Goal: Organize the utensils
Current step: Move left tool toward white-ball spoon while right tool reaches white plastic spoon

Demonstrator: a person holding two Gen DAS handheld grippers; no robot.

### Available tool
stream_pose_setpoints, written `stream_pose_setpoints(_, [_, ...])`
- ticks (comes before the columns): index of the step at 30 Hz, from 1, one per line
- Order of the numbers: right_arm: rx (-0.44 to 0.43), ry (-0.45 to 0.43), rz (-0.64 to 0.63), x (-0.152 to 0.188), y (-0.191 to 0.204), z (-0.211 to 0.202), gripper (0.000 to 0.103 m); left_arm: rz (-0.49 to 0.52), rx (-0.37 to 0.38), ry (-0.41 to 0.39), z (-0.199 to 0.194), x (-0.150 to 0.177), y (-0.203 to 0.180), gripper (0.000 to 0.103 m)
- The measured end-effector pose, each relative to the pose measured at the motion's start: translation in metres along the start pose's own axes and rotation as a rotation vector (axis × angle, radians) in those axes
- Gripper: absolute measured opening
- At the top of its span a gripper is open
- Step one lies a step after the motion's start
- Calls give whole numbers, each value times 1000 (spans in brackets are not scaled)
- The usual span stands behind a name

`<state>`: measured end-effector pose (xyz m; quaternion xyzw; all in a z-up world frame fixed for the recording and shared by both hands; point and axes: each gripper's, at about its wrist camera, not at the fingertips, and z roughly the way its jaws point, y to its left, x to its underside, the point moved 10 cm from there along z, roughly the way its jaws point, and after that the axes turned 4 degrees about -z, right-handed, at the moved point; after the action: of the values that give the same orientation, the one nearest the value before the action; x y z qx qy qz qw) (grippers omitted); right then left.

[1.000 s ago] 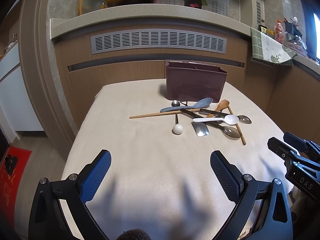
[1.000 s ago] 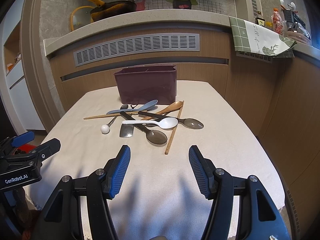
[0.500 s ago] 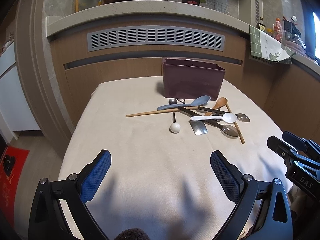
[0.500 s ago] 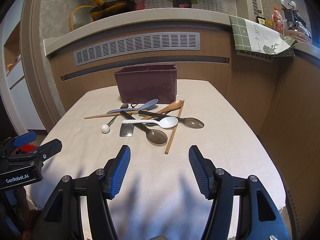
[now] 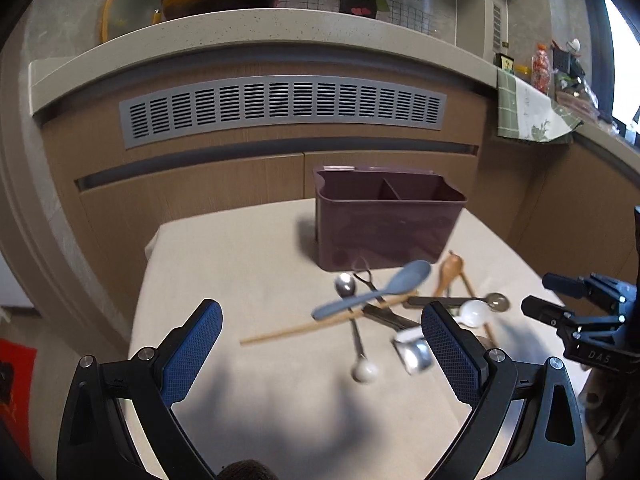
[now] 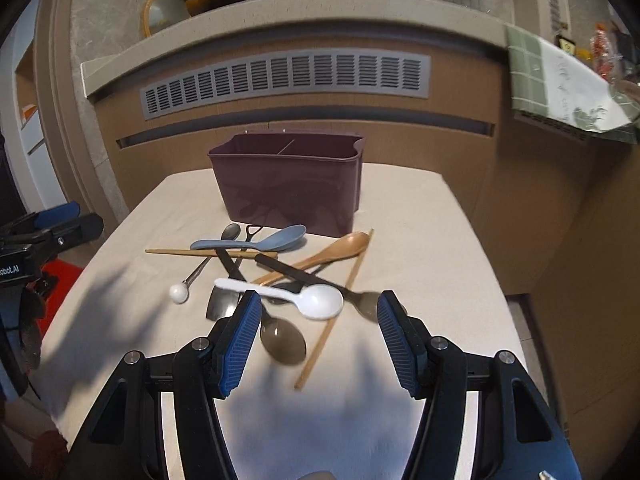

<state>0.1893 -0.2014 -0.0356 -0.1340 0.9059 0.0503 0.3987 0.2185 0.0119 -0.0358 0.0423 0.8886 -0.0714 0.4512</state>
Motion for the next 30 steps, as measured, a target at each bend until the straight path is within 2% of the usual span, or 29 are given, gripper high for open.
stream_pose_setpoints(2, [-17,30,-20,-8,4,20,57,24,-21,55,22,4,8,99])
stream_pose_setpoints(3, [-31,47,-25,-10,6,29,56,24,-13,109,36,11,12,99])
stream_pose_setpoints(5, [-70,88,-29,-10,12,46,55,20,7,152,51,19,19,99])
stream_pose_setpoints(7, [-131,124,-49,-5,25,60,54,7,-4,146,60,19,29,99])
stream_pose_setpoints(9, [-179,147,-90,-1,38,69,45,-52,6,154,68,16,42,97])
stream_pose_setpoints(11, [-180,152,-125,-6,43,81,45,-101,6,171,74,15,52,94])
stream_pose_setpoints(13, [-174,159,-66,-16,38,94,45,-109,-5,157,76,14,56,89])
stream_pose_setpoints(15, [-176,178,54,-23,32,113,45,-104,8,146,71,18,53,88])
stream_pose_setpoints(17, [-135,186,100,-26,28,129,44,-86,16,139,67,25,48,88])
stream_pose_setpoints(19, [-93,193,116,-28,30,144,40,-69,28,166,65,34,40,88])
stream_pose_setpoints(23, [-135,237,154,-28,37,165,35,-64,52,214,67,50,23,88])
stream_pose_setpoints(24, [-133,232,155,-29,37,168,28,-63,53,215,67,51,19,85])
stream_pose_setpoints(27, [-160,212,162,-34,36,165,16,-64,62,222,66,57,9,81])
stream_pose_setpoints(30, [-172,148,158,-40,30,147,12,-76,82,238,64,64,-3,77])
